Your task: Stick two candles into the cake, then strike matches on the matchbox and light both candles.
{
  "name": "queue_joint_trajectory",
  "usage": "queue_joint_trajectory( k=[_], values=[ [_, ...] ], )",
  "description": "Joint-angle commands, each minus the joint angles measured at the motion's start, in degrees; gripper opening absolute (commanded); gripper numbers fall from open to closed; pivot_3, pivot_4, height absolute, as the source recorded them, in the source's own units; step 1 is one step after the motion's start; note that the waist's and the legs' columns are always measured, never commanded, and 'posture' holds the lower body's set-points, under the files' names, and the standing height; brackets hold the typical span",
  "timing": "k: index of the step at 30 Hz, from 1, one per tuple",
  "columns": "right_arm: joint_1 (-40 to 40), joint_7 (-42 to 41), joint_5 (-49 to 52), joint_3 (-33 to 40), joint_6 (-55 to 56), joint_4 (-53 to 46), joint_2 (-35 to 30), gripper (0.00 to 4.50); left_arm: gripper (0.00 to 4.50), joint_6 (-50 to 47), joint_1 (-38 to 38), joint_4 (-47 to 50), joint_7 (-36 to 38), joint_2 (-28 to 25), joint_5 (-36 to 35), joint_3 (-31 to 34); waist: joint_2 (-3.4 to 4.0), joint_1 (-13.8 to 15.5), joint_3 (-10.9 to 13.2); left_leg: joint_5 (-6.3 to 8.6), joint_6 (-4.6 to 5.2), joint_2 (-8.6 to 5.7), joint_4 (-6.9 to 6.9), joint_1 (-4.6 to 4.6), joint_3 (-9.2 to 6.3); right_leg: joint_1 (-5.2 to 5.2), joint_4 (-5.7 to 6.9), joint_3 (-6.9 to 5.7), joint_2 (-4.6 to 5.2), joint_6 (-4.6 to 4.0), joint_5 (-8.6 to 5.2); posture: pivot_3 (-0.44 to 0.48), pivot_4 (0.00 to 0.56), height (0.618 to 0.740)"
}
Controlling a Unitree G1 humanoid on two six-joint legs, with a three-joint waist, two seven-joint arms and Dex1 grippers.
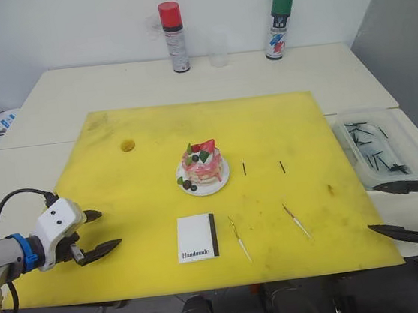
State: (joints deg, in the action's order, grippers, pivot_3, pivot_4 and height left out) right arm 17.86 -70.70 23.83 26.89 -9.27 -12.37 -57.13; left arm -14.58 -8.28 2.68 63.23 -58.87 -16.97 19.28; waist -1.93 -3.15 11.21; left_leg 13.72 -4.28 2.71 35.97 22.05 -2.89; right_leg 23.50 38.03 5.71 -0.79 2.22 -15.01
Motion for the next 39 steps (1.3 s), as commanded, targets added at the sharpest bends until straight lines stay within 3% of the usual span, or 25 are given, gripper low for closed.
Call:
queue_joint_trajectory(
  k=[1, 13, 25, 30, 33, 39],
  values=[
    [-0.1, 0.5, 0.0, 0.7, 0.1, -1.3, 0.2, 4.5, 4.48, 0.6, 1.2, -1.1, -0.4, 0.9, -0.1, -0.1, 0.0, 0.0, 0.0, 0.0, 0.0, 0.0, 0.0, 0.0, 0.0, 0.0, 0.0, 0.0, 0.0, 0.0, 0.0, 0.0, 0.15, 0.74],
    [1.3, 1.6, 0.4, 1.5, -1.8, -4.5, 0.8, 4.5, 4.48, 7.5, 3.5, -9.1, 8.0, 1.8, -4.0, 1.3, 0.02, -0.1, 0.0, 0.0, 0.0, -0.01, 0.03, -0.09, -0.01, -0.1, 0.04, 0.0, -0.01, 0.01, 0.01, 0.0, 0.15, 0.74],
    [2.2, 2.9, 0.8, 2.2, -4.0, -8.2, 1.6, 4.5, 4.48, 8.1, 5.8, -11.2, 8.7, 1.8, -4.2, 0.6, 0.01, -0.1, 0.0, 0.0, 0.0, 0.0, 0.03, -0.09, -0.03, -0.11, 0.06, -0.01, -0.01, 0.02, 0.02, 0.0, 0.15, 0.74],
    [3.3, 3.6, 1.7, 4.2, -4.5, -11.2, 2.5, 4.5, 4.48, 2.6, 3.1, -4.3, 10.5, 1.5, -8.0, 0.5, 0.01, -0.1, 0.0, 0.0, 0.0, 0.0, 0.05, -0.08, -0.03, -0.12, 0.07, -0.01, -0.01, 0.03, 0.02, 0.0, 0.15, 0.74],
    [6.5, 4.0, 3.5, 6.1, -9.9, -17.9, 1.9, 4.5, 4.48, -2.4, -0.7, 4.8, 13.9, -0.1, -10.8, -2.3, 0.02, -0.1, 0.0, 0.0, 0.0, 0.0, 0.03, -0.06, -0.03, -0.12, 0.06, 0.0, -0.01, 0.03, 0.02, 0.0, 0.15, 0.74],
    [7.7, 12.8, 10.6, 7.2, -24.1, -32.7, 2.8, 4.5, 4.48, -9.4, 2.0, 16.0, 14.8, 0.3, -16.8, -6.3, 0.0, 0.1, 0.0, -0.01, 0.02, 0.01, 0.1, -0.12, -0.08, -0.19, 0.1, -0.02, -0.03, 0.03, 0.02, 0.0, 0.15, 0.74]
  ],
)
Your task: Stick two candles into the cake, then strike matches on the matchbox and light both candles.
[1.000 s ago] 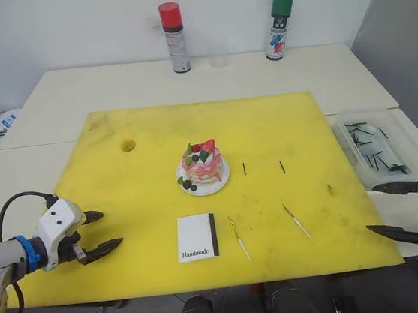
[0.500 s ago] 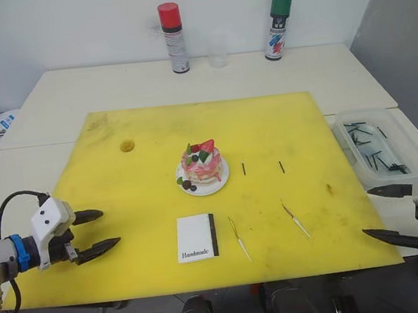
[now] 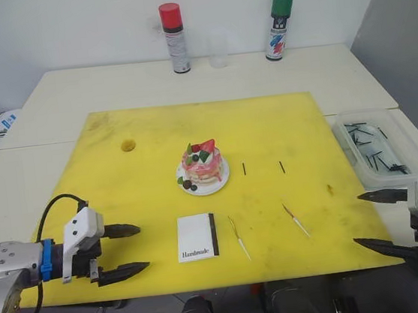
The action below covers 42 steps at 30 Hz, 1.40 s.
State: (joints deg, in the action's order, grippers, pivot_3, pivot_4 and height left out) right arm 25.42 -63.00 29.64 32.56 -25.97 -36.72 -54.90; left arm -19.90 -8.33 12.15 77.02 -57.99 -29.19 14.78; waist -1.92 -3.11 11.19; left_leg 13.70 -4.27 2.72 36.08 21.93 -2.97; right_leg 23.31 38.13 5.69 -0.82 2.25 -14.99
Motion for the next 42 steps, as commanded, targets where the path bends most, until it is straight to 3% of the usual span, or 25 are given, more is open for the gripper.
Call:
queue_joint_trajectory(
  k=[1, 9, 21, 24, 29, 35, 42],
  values=[
    [-0.1, 7.2, 5.3, 0.3, -9.4, -10.6, 0.8, 4.5, 4.48, -5.7, 2.6, 8.8, 1.7, -0.8, -6.1, -3.0, -0.01, 0.0, 0.0, -0.01, 0.01, 0.0, 0.02, 0.0, -0.01, -0.01, -0.02, 0.01, 0.0, 0.0, 0.0, 0.0, 0.15, 0.74],
    [-5.4, 24.5, 2.7, -14.4, -20.1, -16.0, 5.5, 4.5, 4.48, -7.5, 7.7, 16.0, 1.7, 0.7, -8.4, -9.1, -0.11, 0.0, -0.1, -0.01, 0.02, 0.0, 0.04, -0.01, 0.02, -0.01, -0.03, 0.03, 0.0, 0.01, 0.01, 0.0, 0.15, 0.74],
    [-10.4, 35.4, 0.6, -26.8, -27.3, -14.2, 12.2, 4.5, 4.48, -9.1, 8.7, 17.9, -1.6, 2.3, -8.0, -12.3, -0.12, -0.1, -0.1, -0.01, 0.02, -0.01, 0.01, 0.06, -0.02, 0.02, -0.06, 0.01, -0.01, 0.01, 0.0, 0.0, 0.15, 0.74],
    [-10.9, 37.2, 0.3, -28.5, -29.2, -14.5, 13.1, 3.95, 4.5, -9.3, 8.5, 18.3, -2.6, 2.6, -8.1, -12.3, -0.12, -0.1, -0.1, -0.01, 0.02, -0.01, 0.02, 0.06, -0.02, 0.02, -0.04, 0.03, -0.01, 0.01, 0.0, 0.0, 0.15, 0.74],
    [-11.9, 39.6, 2.4, -28.2, -32.9, -14.7, 15.6, 2.22, 4.5, -9.7, 8.3, 18.9, -3.8, 3.0, -8.3, -12.3, -0.13, -0.1, -0.1, -0.01, 0.02, 0.0, 0.01, 0.05, -0.04, 0.02, -0.05, 0.01, -0.02, 0.01, 0.0, 0.0, 0.15, 0.74],
    [-12.5, 37.5, 3.2, -27.0, -34.8, -15.1, 13.1, 0.04, 4.5, -10.5, 7.7, 18.8, -5.6, 3.3, -8.8, -11.3, -0.13, -0.1, -0.1, -0.01, 0.02, 0.0, 0.0, 0.06, -0.04, 0.02, -0.06, 0.0, -0.02, 0.01, 0.0, 0.0, 0.15, 0.74],
    [-18.2, 35.3, 9.6, -20.8, -36.1, -14.0, 13.1, 0.04, 4.5, -15.6, 9.0, 18.5, -11.0, 4.3, -13.1, -8.4, -0.13, -0.1, -0.1, -0.01, 0.02, 0.0, 0.01, 0.06, -0.03, 0.02, -0.06, 0.01, -0.02, 0.01, 0.0, 0.0, 0.15, 0.74]
  ],
)
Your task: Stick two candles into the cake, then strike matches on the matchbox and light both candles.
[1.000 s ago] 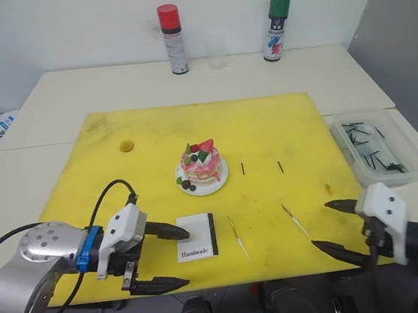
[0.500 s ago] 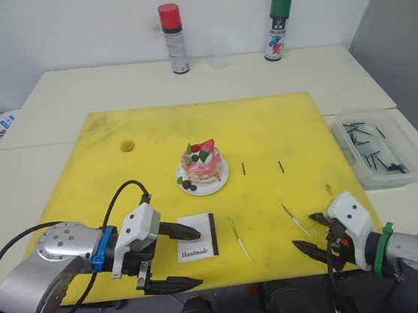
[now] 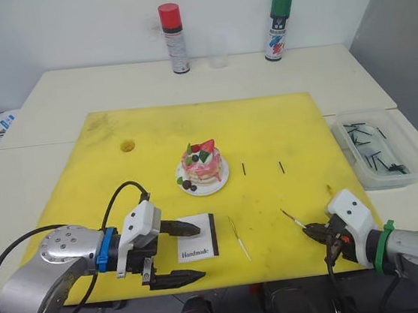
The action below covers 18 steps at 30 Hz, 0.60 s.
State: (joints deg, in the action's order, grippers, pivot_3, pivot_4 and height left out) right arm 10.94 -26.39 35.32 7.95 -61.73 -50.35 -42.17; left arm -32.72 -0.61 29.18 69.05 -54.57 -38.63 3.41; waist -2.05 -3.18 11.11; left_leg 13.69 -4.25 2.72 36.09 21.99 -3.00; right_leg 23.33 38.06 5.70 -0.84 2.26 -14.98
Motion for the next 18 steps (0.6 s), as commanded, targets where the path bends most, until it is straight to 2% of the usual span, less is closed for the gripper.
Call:
queue_joint_trajectory(
  k=[1, 3, 8, 11, 13, 18],
  values=[
    [-6.6, -1.3, 5.5, 4.8, -0.5, 0.5, 0.8, 0.04, 4.5, -5.6, 2.7, 1.2, -5.5, 1.9, -6.9, 4.3, 0.0, 0.0, 0.0, 0.0, 0.0, 0.0, 0.01, 0.0, 0.0, 0.0, 0.0, 0.0, 0.0, 0.0, 0.0, 0.0, 0.15, 0.74],
    [-13.4, -0.7, 9.1, 5.9, -1.1, 2.9, 2.7, 0.04, 4.5, -11.9, 6.4, 0.2, -10.4, 3.7, -14.2, 6.5, -0.03, -0.1, 0.0, -0.01, 0.01, 0.01, 0.04, -0.02, 0.0, -0.01, 0.01, 0.0, -0.01, 0.02, 0.01, 0.0, 0.15, 0.74],
    [-28.8, 3.2, 18.0, 6.1, -3.5, 9.2, 10.2, 0.04, 4.5, -20.5, 15.1, -3.2, -18.0, 7.1, -24.5, 7.8, -0.04, -0.1, 0.1, -0.08, 0.13, -0.01, 0.06, -0.02, -0.07, -0.04, 0.03, -0.02, -0.07, 0.09, 0.06, 0.0, 0.15, 0.74],
    [-34.9, 6.8, 25.1, 6.6, -5.3, 13.3, 15.1, 0.04, 4.5, -23.8, 19.6, -6.1, -24.3, 10.7, -32.2, 9.2, -0.04, -0.1, 0.1, -0.08, 0.13, -0.03, 0.04, 0.1, -0.1, 0.0, 0.04, -0.01, -0.07, 0.45, 0.29, 0.0, 0.15, 0.74],
    [-38.7, 9.6, 32.7, 6.7, -5.7, 16.9, 18.8, 0.04, 4.5, -25.3, 23.2, -9.4, -31.6, 14.5, -41.8, 10.0, -0.04, -0.1, 0.1, -0.08, 0.12, -0.03, 0.02, 0.23, -0.14, 0.05, 0.01, -0.04, -0.07, 0.45, 0.29, 0.0, 0.15, 0.74],
    [-43.6, 17.4, 46.2, 4.9, -4.3, 22.3, 23.7, 0.04, 4.5, -24.9, 28.0, -13.9, -44.2, 20.1, -55.7, 10.1, -0.03, 0.0, 0.0, -0.08, 0.12, -0.05, 0.11, 0.87, -0.27, 0.52, 0.03, -0.13, -0.03, 0.21, 0.45, 0.0, 0.15, 0.74]
  ],
)
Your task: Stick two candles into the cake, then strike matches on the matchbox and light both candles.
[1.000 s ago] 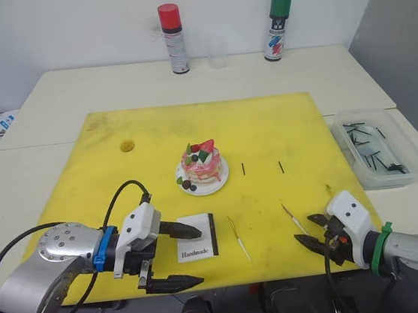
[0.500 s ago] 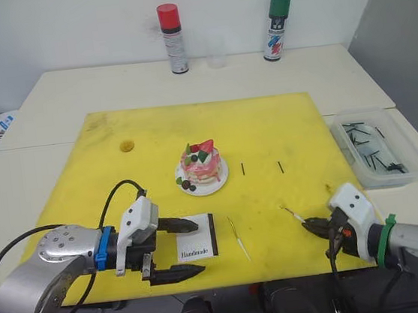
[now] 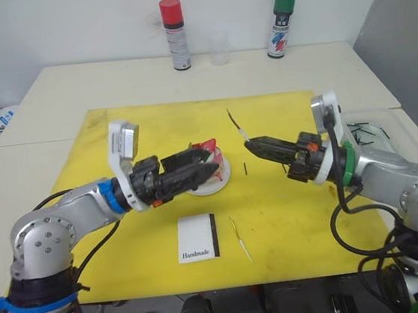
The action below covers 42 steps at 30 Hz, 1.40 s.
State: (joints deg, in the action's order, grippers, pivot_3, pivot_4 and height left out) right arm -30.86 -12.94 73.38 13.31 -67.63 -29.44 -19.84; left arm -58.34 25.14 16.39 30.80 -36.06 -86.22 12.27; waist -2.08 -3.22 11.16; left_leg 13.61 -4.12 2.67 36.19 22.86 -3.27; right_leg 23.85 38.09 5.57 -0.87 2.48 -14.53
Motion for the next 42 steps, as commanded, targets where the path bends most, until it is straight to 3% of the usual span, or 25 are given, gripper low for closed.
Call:
queue_joint_trajectory(
  k=[1, 9, 14, 24, 25, 32, 35, 38, 42],
  values=[
    [-2.2, 5.1, 9.8, -0.9, 2.0, 1.8, 1.5, 0.04, 4.5, 0.9, 2.8, -1.8, -7.4, 2.2, -10.0, 1.2, 0.0, 0.0, 0.0, 0.0, 0.0, 0.0, 0.02, 0.03, -0.02, 0.02, 0.02, -0.02, 0.01, -0.01, 0.01, 0.0, 0.15, 0.74],
    [-3.1, 9.5, 17.0, -5.2, 4.9, 2.8, -0.8, 0.04, 4.5, 0.3, 2.9, -3.2, -9.3, 2.9, -13.4, 0.3, 0.02, 0.0, 0.0, -0.02, 0.01, -0.02, 0.02, 0.09, 0.0, 0.19, 0.14, -0.01, -0.03, 0.11, -0.07, 0.0, 0.15, 0.74],
    [-3.3, 10.2, 18.4, -7.6, 6.7, 3.0, -1.8, 0.0, 3.41, 0.1, 2.6, -3.5, -9.1, 3.2, -14.5, -0.4, 0.02, 0.0, 0.0, -0.03, 0.02, -0.05, 0.17, 0.07, 0.0, 0.22, 0.42, 0.02, -0.03, 0.15, -0.13, 0.0, 0.15, 0.74],
    [-2.7, 10.4, 19.4, -10.8, 9.2, 2.1, -3.4, 0.0, 0.17, -1.0, 2.6, -4.0, -7.2, 3.2, -13.8, -0.8, 0.02, 0.0, 0.0, -0.03, 0.02, -0.05, 0.67, 0.06, 0.0, 0.23, 0.8, 0.06, -0.07, 0.17, -0.15, 0.0, 0.15, 0.74],
    [-2.7, 10.3, 19.2, -11.0, 9.3, 1.9, -3.5, 0.0, 0.01, -1.2, 2.5, -3.9, -6.9, 3.2, -13.9, -0.8, 0.02, 0.0, 0.0, -0.03, 0.03, -0.05, 0.68, 0.06, 0.0, 0.22, 0.8, 0.07, -0.07, 0.17, -0.15, 0.0, 0.15, 0.74],
    [-2.8, 9.7, 18.8, -12.0, 10.2, 1.4, -5.5, 0.0, 0.01, -1.6, 1.6, -2.9, -5.4, 2.6, -13.2, -0.3, 0.02, 0.0, 0.0, -0.02, 0.03, -0.05, 0.65, 0.08, 0.0, 0.25, 0.79, 0.07, -0.07, 0.17, -0.15, 0.0, 0.15, 0.74],
    [-4.1, 8.0, 15.4, -12.7, 9.4, 0.8, -7.5, 0.92, 0.0, -0.8, 1.8, -3.0, -4.7, 1.0, -10.8, 1.1, 0.02, 0.0, 0.0, -0.02, 0.02, -0.05, 0.64, 0.09, 0.0, 0.26, 0.79, 0.07, -0.07, 0.16, -0.16, 0.0, 0.15, 0.74],
    [-5.7, 3.6, 7.7, -15.6, 7.7, -0.9, -12.3, 2.03, 0.0, 1.7, 3.6, -4.1, -1.9, -2.6, -2.9, 2.5, 0.05, 0.0, 0.0, -0.02, 0.02, -0.06, 0.64, 0.08, 0.02, 0.29, 0.79, 0.09, -0.07, 0.16, -0.16, 0.0, 0.15, 0.74],
    [-10.3, -0.8, -4.8, -21.5, 7.3, -2.5, -17.4, 3.45, 0.0, 13.0, 5.8, -4.4, 4.0, -8.8, 19.7, -1.0, 0.05, 0.0, 0.0, -0.02, 0.02, -0.06, 0.62, 0.08, 0.02, 0.32, 0.78, 0.08, -0.08, -0.14, -0.33, 0.0, 0.15, 0.74]
  ],
)
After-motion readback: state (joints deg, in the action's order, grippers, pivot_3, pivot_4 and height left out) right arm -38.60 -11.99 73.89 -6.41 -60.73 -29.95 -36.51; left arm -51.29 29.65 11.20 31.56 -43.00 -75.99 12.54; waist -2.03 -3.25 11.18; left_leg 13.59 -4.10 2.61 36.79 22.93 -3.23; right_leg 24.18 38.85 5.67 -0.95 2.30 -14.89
